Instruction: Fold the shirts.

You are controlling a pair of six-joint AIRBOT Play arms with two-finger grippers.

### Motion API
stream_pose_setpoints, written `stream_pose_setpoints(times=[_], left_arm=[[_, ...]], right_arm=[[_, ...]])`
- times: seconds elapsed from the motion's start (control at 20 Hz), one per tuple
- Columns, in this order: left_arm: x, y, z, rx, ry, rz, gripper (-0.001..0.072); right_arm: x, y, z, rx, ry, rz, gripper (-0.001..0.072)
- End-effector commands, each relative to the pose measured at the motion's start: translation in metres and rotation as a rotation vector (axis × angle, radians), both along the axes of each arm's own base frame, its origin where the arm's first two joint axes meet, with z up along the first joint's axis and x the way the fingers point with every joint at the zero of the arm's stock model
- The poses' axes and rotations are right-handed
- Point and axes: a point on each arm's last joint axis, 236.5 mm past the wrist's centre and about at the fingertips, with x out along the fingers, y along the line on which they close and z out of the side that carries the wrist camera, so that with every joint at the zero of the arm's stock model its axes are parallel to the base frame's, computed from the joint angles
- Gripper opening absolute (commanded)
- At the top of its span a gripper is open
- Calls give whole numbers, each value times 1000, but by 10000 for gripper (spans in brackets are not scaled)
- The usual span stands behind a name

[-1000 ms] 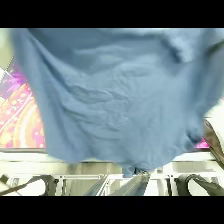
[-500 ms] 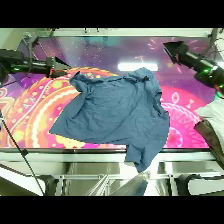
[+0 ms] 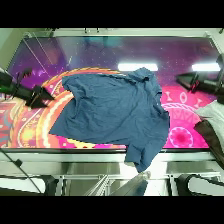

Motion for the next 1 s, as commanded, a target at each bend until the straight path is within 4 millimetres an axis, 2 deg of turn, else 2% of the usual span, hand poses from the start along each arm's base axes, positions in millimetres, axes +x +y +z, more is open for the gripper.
stream_pose_setpoints(times=[0.0,0.05,0.2,0.35,0.5,0.65,0.75,0.8,0.85,0.9,0.95], left_arm=[[-62,39,-40,76,100,29,718],[-71,44,-46,58,107,38,718],[-82,55,-61,8,114,79,705],[-88,47,-76,-65,186,80,700],[-78,23,-83,-149,195,66,700],[-64,-12,-84,-238,185,28,700],[-65,-34,-88,-269,214,-19,700],[-68,-43,-89,-283,234,-45,671],[-73,-51,-90,-292,256,-79,536],[-77,-57,-88,-304,260,-117,300],[-79,-60,-87,-313,242,-150,-3]], right_arm=[[-45,22,-7,62,-8,15,365],[-52,26,-7,66,-12,12,365],[-63,31,-5,61,-21,13,365],[-67,33,4,47,-51,14,365],[-68,34,14,43,-80,9,365],[-70,35,19,37,-93,10,364],[-72,36,21,43,-85,11,365],[-72,36,21,46,-74,10,365],[-74,36,17,42,-48,13,365],[-77,36,10,35,3,19,365],[-83,35,-1,20,68,27,365]])
